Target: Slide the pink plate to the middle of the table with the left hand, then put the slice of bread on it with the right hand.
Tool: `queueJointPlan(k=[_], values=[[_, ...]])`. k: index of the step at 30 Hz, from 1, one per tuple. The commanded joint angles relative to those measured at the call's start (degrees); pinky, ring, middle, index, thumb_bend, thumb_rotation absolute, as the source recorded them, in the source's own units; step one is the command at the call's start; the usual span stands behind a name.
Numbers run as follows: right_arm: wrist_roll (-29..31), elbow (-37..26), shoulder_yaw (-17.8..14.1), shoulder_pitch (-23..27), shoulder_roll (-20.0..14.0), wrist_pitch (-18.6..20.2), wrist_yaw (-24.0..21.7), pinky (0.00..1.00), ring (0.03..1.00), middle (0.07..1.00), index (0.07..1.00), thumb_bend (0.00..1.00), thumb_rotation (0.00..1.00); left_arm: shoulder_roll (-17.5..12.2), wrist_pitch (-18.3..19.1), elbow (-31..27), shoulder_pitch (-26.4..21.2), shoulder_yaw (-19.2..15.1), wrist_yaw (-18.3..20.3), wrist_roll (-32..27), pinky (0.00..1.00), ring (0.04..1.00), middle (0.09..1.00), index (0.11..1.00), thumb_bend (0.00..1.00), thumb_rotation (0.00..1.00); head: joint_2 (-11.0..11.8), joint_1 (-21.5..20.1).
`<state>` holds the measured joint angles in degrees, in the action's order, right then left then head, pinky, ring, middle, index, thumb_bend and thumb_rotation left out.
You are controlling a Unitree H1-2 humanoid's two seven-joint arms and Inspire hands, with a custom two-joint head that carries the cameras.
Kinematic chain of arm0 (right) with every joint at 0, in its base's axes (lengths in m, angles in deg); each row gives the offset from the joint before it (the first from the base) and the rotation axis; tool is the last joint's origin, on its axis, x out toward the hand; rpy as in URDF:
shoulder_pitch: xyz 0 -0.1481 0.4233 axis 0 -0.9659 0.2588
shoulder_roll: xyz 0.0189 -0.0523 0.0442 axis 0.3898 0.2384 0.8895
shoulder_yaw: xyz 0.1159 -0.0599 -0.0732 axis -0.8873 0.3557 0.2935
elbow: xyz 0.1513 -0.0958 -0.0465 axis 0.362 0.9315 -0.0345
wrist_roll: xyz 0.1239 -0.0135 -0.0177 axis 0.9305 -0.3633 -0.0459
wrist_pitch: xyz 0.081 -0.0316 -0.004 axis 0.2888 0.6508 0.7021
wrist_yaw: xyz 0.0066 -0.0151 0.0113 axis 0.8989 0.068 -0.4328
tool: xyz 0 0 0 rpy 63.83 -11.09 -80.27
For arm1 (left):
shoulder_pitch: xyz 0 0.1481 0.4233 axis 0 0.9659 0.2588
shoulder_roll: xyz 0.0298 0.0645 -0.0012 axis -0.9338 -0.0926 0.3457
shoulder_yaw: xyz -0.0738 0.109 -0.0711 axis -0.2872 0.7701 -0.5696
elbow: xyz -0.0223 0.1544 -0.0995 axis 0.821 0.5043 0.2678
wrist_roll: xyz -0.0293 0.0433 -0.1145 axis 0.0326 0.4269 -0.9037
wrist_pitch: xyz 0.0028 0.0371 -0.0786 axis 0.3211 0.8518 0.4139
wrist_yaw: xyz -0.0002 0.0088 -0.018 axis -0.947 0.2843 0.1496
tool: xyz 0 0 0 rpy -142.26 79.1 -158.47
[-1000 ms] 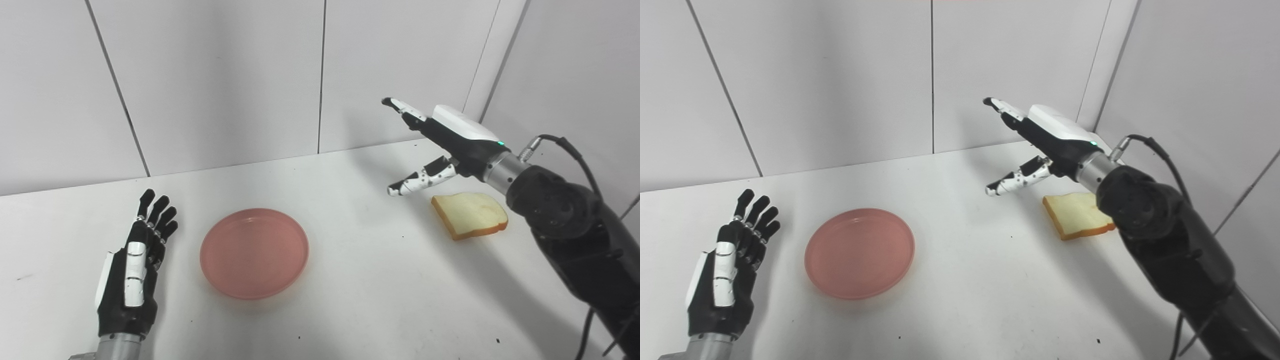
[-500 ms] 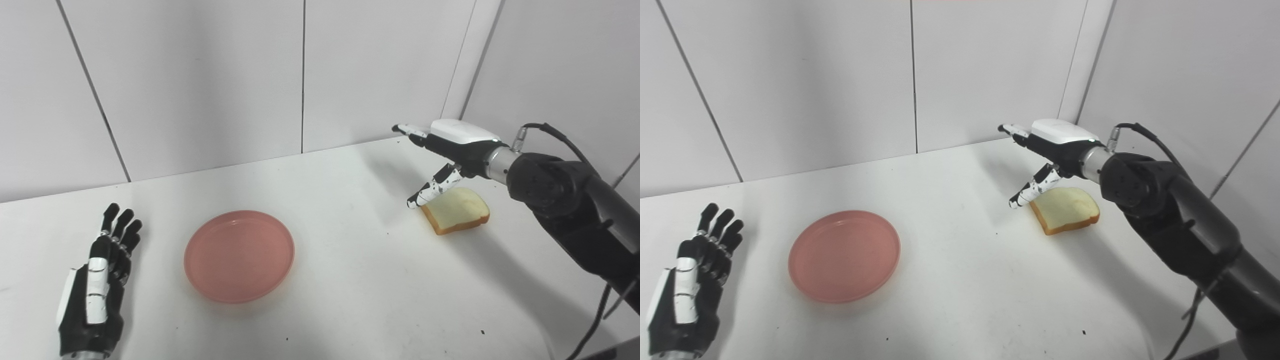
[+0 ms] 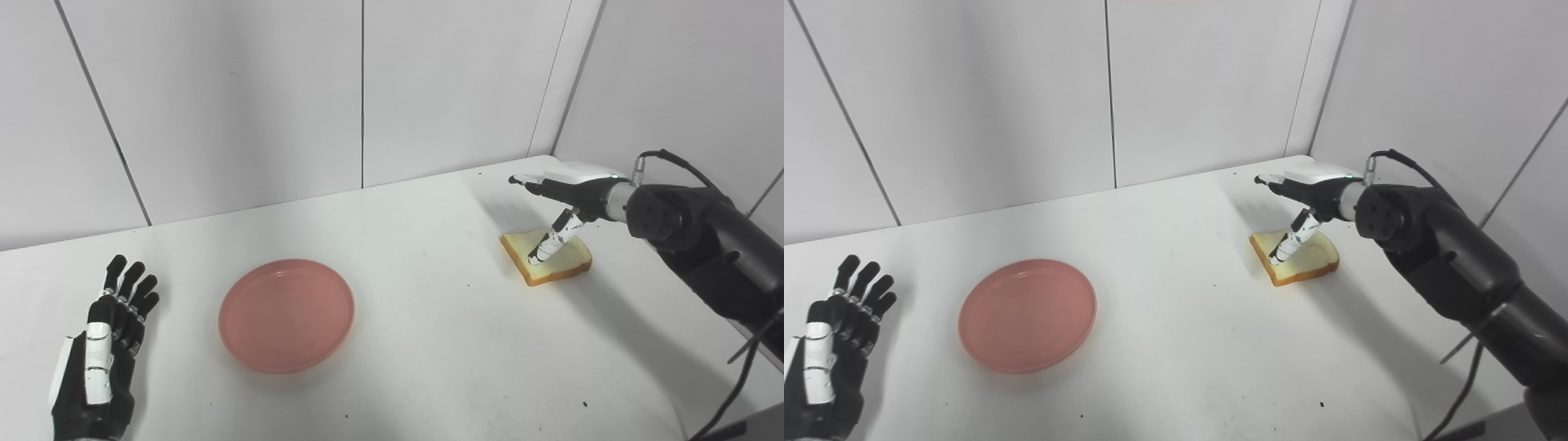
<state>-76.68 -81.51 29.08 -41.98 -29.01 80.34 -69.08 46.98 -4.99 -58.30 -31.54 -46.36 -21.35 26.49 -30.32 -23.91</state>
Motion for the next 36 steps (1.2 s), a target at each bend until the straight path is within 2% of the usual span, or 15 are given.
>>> queueJointPlan(k=[1, 5, 10, 15, 20, 23, 30, 36], values=[[-1.10, 0.76, -0.37, 2.94, -2.60, -1.27, -0.03, 0.92, 1.000, 1.000, 1.000, 1.00, 0.35, -0.55, -1.87, -1.76, -1.15, -0.32, 0.52, -0.46, 0.96, 0.953, 0.978, 0.970, 0.67, 1.00, 0.00, 0.05], [-1.46, 3.09, 0.47, 3.53, -2.92, -3.24, -0.38, 0.92, 1.000, 1.000, 1.000, 1.00, 0.36, -0.49, -0.55, -2.53, -1.04, -0.67, 0.44, -1.34, 0.96, 0.950, 0.972, 0.964, 0.66, 1.00, -0.24, -0.01], [-3.84, 4.31, 2.35, 3.44, -3.30, -3.17, -1.45, 0.87, 1.000, 1.000, 1.000, 1.00, 0.40, -0.79, -0.18, -2.89, -0.92, -0.72, 0.81, -2.19, 0.96, 0.956, 0.975, 0.963, 0.65, 1.00, -0.56, -0.03], [-5.87, 6.06, 4.33, 3.51, -2.63, -4.17, -1.65, 0.91, 1.000, 1.000, 1.000, 1.00, 0.43, -1.10, 0.29, -3.51, -0.69, -0.78, 0.74, -2.05, 0.96, 0.958, 0.978, 0.965, 0.65, 1.00, -0.81, -0.16], [-6.07, 7.97, 4.84, 3.36, -1.21, -4.10, -0.85, 0.88, 1.000, 1.000, 1.000, 1.00, 0.38, -0.98, 1.20, -4.10, -0.37, -1.18, 0.89, -3.46, 0.96, 0.955, 0.971, 0.961, 0.65, 1.00, -0.99, -0.11], [-5.84, 8.74, 4.85, 3.30, -0.70, -4.41, -0.82, 0.93, 1.000, 1.000, 1.000, 1.00, 0.38, -1.15, 1.38, -4.15, -0.37, -1.17, 1.11, -4.00, 0.96, 0.951, 0.968, 0.957, 0.66, 1.00, -1.02, -0.09], [-9.62, 10.78, 6.97, 3.66, -0.24, -8.85, 0.88, 0.97, 1.000, 1.000, 1.000, 1.00, 0.41, -1.23, 2.29, -4.96, -0.12, -1.07, 0.94, -4.05, 0.95, 0.950, 0.968, 0.959, 0.66, 1.00, -1.32, 0.12], [-10.21, 14.89, 6.65, 4.16, 1.25, -13.00, 4.47, 0.93, 1.000, 1.000, 1.000, 1.00, 0.39, -0.88, 3.35, -6.06, 0.27, -1.14, 0.25, -3.69, 0.95, 0.947, 0.966, 0.959, 0.66, 1.00, -1.44, 0.49]])
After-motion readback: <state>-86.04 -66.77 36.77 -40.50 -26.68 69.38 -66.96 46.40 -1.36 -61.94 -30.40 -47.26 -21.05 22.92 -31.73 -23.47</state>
